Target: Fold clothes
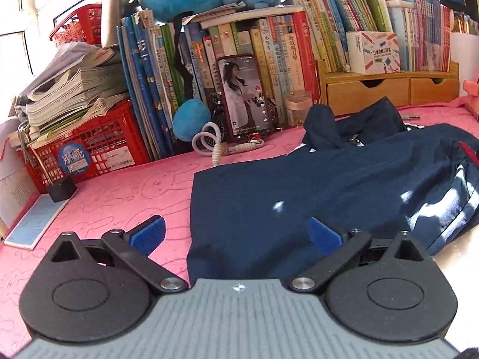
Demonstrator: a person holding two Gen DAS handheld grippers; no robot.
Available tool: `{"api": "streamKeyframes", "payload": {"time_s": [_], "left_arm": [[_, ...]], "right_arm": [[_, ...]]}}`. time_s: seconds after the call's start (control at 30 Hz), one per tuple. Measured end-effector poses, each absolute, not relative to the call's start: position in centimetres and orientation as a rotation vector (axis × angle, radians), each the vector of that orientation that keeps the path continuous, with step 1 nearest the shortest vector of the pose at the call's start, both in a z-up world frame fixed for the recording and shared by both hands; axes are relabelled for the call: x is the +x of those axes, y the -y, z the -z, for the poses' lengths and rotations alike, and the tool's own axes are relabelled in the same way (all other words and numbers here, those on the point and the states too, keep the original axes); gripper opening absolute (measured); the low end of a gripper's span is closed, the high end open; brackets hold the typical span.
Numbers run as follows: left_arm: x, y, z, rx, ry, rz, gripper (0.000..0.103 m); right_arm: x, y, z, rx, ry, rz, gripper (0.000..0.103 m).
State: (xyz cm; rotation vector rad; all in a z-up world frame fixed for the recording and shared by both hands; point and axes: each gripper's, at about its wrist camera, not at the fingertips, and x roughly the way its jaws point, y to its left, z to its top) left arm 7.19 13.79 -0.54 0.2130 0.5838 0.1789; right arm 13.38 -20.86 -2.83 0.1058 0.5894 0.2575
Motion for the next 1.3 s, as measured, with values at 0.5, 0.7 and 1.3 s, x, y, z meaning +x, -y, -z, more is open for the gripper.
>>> {"api": "streamKeyframes", "payload": {"time_s": [0.5,0.7,1.3], "left_arm": [[7.7,-12.1,-0.8,0.235,-0.508,-0.090,0.102],[9.2,-10.6,1.3,0.207,-0.584,0.004,0.102],[9.6,-15.6,-2.6,0.028,-0.530,-0.019,0.103]], "right_arm": [[12.9,16.9,0.0,-0.068,-0.529,-0.239,0.051],[14.7,10.4,1.8,-0.072,-0.635,-0.494,0.055],[14.2,12.6,0.4,-0.234,-0.593,-0.369,0.099]]}}
